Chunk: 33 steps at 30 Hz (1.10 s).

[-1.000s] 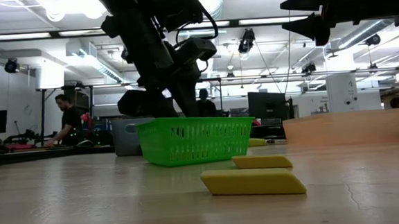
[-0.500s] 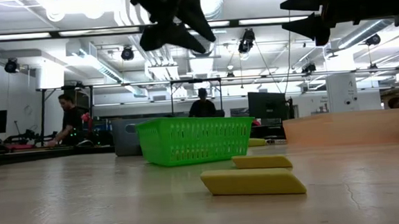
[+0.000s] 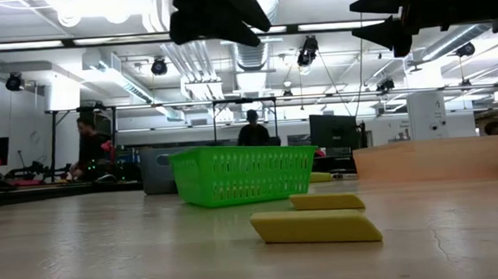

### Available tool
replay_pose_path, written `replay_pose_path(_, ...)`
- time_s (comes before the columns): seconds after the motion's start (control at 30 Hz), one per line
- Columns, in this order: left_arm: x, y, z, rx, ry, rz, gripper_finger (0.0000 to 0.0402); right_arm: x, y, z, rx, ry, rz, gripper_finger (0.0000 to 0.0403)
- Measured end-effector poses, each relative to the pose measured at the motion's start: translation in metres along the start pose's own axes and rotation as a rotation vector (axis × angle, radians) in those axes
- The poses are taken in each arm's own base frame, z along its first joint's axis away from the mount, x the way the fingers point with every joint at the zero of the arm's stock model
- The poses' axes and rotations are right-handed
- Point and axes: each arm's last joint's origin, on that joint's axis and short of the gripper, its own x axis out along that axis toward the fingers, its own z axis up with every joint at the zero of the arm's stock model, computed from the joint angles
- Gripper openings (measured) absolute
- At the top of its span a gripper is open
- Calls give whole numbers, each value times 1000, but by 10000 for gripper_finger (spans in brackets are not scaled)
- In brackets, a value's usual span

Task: Pick & Place School Supplies
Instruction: Put the yellow eraser into the green bin

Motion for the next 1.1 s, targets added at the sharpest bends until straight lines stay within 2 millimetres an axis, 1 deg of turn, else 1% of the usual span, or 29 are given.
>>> replay_pose_path(0.13, -6, -23, -22, 132, -132, 46, 156, 0, 0, 0, 0, 0, 0, 327)
replay_pose_path(0.2, -6, -28, -36, 164, -185, 46, 156, 0, 0, 0, 0, 0, 0, 327)
replay_pose_path(0.27, -4, -29, -51, 177, -199, 22, 156, 0, 0, 0, 0, 0, 0, 327)
replay_pose_path(0.33, -2, -30, -63, 168, -198, -42, 156, 0, 0, 0, 0, 0, 0, 327)
replay_pose_path(0.5, 0, -32, -87, 117, -211, -278, 156, 0, 0, 0, 0, 0, 0, 327)
replay_pose_path(0.63, -6, -34, -98, 146, -331, -377, 156, 0, 0, 0, 0, 0, 0, 327)
replay_pose_path(0.77, -7, -33, -106, 215, -419, -401, 156, 0, 0, 0, 0, 0, 0, 327)
replay_pose_path(0.9, 0, -36, -111, 221, -416, -399, 156, 0, 0, 0, 0, 0, 0, 327)
replay_pose_path(1.0, 7, -42, -111, 220, -410, -398, 156, 0, 0, 0, 0, 0, 0, 327)
replay_pose_path(1.1, 18, -49, -116, 296, -403, -391, 156, 0, 0, 0, 0, 0, 0, 327)
